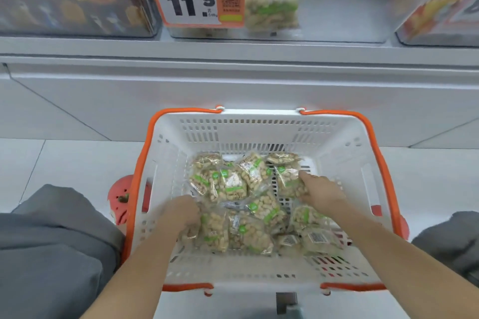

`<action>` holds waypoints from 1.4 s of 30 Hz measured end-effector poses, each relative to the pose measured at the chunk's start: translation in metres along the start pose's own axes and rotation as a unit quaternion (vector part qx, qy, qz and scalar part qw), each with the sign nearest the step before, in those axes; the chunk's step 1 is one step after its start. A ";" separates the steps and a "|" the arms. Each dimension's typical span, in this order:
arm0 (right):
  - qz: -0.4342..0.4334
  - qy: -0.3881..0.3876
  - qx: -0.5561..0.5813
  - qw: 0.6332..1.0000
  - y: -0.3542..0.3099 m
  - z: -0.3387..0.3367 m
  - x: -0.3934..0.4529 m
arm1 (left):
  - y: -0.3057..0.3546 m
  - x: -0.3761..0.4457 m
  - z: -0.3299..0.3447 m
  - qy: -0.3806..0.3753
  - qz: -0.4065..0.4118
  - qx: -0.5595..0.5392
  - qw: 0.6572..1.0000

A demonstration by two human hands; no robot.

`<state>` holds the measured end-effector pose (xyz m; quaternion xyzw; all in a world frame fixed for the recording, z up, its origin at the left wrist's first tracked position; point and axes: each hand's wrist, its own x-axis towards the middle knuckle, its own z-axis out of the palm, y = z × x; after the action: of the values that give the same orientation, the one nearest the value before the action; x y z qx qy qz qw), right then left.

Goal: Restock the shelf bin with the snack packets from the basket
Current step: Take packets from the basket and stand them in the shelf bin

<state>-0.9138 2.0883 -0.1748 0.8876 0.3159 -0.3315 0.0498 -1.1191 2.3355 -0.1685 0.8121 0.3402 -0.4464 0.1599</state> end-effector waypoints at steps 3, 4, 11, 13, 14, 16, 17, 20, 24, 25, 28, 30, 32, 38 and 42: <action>0.009 0.016 0.130 0.991 0.001 -0.019 -0.017 | -0.002 -0.012 -0.026 0.032 0.005 -0.023 0.999; 0.008 0.027 0.171 0.985 -0.003 -0.030 -0.024 | -0.003 -0.018 -0.039 0.042 0.016 -0.033 0.998; -0.092 -0.032 0.385 0.918 -0.040 -0.146 -0.097 | 0.013 -0.102 -0.149 -0.040 0.212 -0.376 0.901; -0.141 -0.080 0.431 0.888 -0.045 -0.172 -0.118 | 0.022 -0.131 -0.172 -0.023 0.290 -0.369 0.883; -0.162 -0.105 0.460 0.867 -0.046 -0.184 -0.126 | 0.027 -0.147 -0.183 -0.004 0.324 -0.362 0.874; -0.206 -0.171 0.516 0.814 -0.043 -0.200 -0.135 | 0.034 -0.176 -0.200 0.035 0.379 -0.361 0.851; -0.232 -0.197 0.543 0.783 -0.040 -0.204 -0.138 | 0.036 -0.188 -0.204 0.054 0.401 -0.361 0.840; -0.255 -0.228 0.637 0.690 -0.044 -0.201 -0.136 | 0.038 -0.205 -0.198 0.086 0.445 -0.401 0.796; -0.249 -0.194 0.699 0.642 -0.061 -0.193 -0.124 | 0.051 -0.196 -0.183 0.157 0.453 -0.418 0.771; -0.251 -0.181 0.699 0.645 -0.063 -0.195 -0.122 | 0.053 -0.194 -0.184 0.164 0.438 -0.405 0.786; -0.277 -0.136 0.690 0.654 -0.065 -0.213 -0.117 | 0.048 -0.186 -0.196 -0.002 0.416 -0.489 0.766; -0.313 -0.114 0.671 0.662 -0.064 -0.226 -0.118 | 0.043 -0.183 -0.204 -0.171 0.449 -0.542 0.690; -0.339 -0.107 0.654 0.668 -0.061 -0.238 -0.118 | 0.042 -0.178 -0.211 -0.263 0.463 -0.596 0.601; -0.301 -0.096 0.625 0.713 -0.058 -0.239 -0.121 | 0.061 -0.173 -0.209 -0.272 0.360 -0.571 0.686; -0.275 -0.076 0.619 0.732 -0.059 -0.232 -0.132 | 0.064 -0.180 -0.198 -0.172 0.325 -0.566 0.737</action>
<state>-0.8959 2.1344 0.0944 0.5682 0.2661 -0.5191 -0.5804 -1.0198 2.3273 0.0878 0.5420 0.2120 -0.2245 0.7816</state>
